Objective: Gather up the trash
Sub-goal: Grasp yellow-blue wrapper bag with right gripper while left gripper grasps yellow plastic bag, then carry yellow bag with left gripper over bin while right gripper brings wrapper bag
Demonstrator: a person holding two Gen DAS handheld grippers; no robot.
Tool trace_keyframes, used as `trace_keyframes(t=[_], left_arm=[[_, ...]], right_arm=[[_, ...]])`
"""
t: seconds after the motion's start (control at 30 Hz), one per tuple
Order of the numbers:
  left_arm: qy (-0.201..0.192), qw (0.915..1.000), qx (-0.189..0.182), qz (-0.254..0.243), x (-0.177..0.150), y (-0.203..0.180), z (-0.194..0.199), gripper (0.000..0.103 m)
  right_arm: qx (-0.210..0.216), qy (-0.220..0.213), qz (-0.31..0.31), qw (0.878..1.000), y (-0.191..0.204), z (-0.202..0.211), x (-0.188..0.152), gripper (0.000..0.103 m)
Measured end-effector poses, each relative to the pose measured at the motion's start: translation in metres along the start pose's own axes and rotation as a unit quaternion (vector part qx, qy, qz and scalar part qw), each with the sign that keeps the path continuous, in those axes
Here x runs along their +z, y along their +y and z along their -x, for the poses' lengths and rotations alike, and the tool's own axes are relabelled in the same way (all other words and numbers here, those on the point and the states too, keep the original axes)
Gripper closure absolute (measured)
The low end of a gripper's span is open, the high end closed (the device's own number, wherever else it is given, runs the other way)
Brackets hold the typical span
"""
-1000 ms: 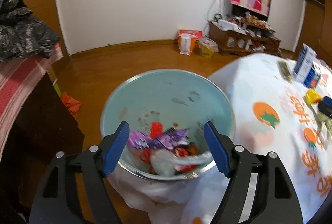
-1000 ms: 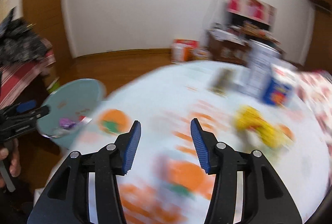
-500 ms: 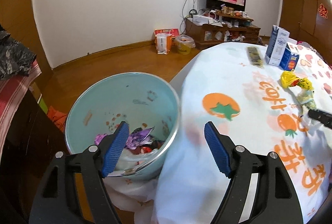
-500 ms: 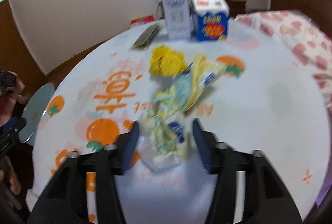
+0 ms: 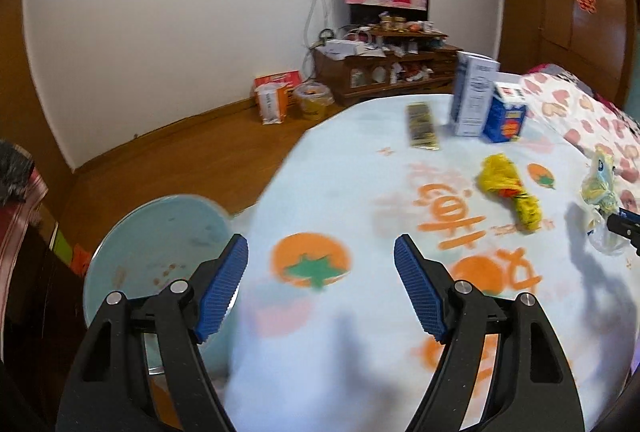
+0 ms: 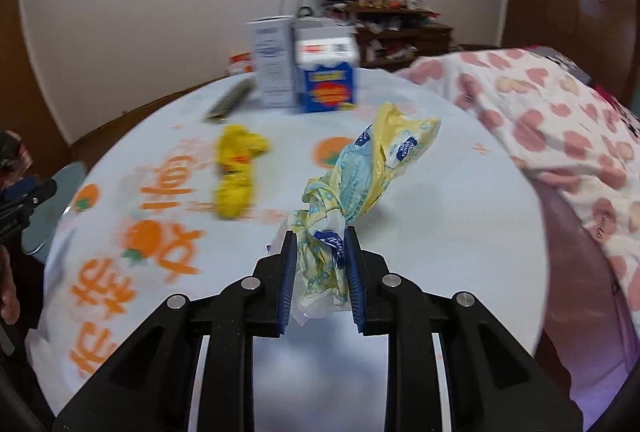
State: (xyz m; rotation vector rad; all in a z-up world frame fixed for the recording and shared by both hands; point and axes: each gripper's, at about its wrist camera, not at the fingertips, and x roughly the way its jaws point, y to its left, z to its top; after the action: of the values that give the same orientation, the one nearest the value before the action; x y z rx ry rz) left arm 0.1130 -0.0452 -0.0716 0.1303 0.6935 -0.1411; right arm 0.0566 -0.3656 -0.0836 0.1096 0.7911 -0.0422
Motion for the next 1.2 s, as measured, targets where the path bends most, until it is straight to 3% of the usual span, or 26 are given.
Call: trace_keyframes(t=[0.2, 0.3, 0.33, 0.47, 0.73, 0.8, 0.9, 0.93, 1.0, 1.07, 1.2], left_arm=[[0.000, 0.9993, -0.025, -0.028, 0.018, -0.072, -0.014, 0.029], [0.007, 0.9986, -0.039, -0.034, 0.026, -0.105, -0.026, 0.029], [0.009, 0.9985, -0.041, -0.036, 0.027, -0.113, -0.030, 0.029], [0.026, 0.9974, -0.047, -0.048, 0.030, -0.149, -0.049, 0.029], [0.068, 0.9944, -0.060, -0.054, 0.023, -0.187, -0.083, 0.030], [0.081, 0.9930, -0.064, -0.057, 0.022, -0.191, -0.090, 0.035], [0.099, 0.9890, -0.099, -0.048, 0.022, -0.191, -0.096, 0.058], [0.107, 0.9867, -0.113, -0.047, 0.022, -0.191, -0.099, 0.076], [0.119, 0.9837, -0.128, -0.043, 0.019, -0.191, -0.103, 0.079], [0.111, 0.9833, -0.136, -0.048, 0.019, -0.190, -0.099, 0.081], [0.092, 0.9844, -0.139, -0.057, 0.020, -0.180, -0.084, 0.081]], right_arm=[[-0.060, 0.008, 0.056, 0.997, -0.018, -0.012, 0.001, 0.076], [-0.058, 0.013, 0.059, 0.997, -0.023, -0.024, 0.002, 0.073], [-0.053, 0.012, 0.053, 0.997, -0.027, -0.026, 0.002, 0.070], [-0.032, -0.005, 0.023, 0.999, -0.042, -0.024, 0.000, 0.041], [-0.012, -0.033, -0.036, 0.999, -0.074, -0.009, -0.005, 0.040], [0.002, -0.030, -0.047, 0.998, -0.076, -0.011, -0.005, 0.040], [0.022, -0.014, -0.055, 0.998, -0.074, -0.021, -0.005, 0.050], [0.025, -0.010, -0.055, 0.998, -0.073, -0.024, -0.007, 0.061], [0.040, -0.004, -0.060, 0.997, -0.072, -0.029, -0.008, 0.075], [0.041, -0.008, -0.059, 0.997, -0.069, -0.028, -0.008, 0.082], [0.041, -0.020, -0.050, 0.998, -0.062, -0.019, -0.003, 0.085]])
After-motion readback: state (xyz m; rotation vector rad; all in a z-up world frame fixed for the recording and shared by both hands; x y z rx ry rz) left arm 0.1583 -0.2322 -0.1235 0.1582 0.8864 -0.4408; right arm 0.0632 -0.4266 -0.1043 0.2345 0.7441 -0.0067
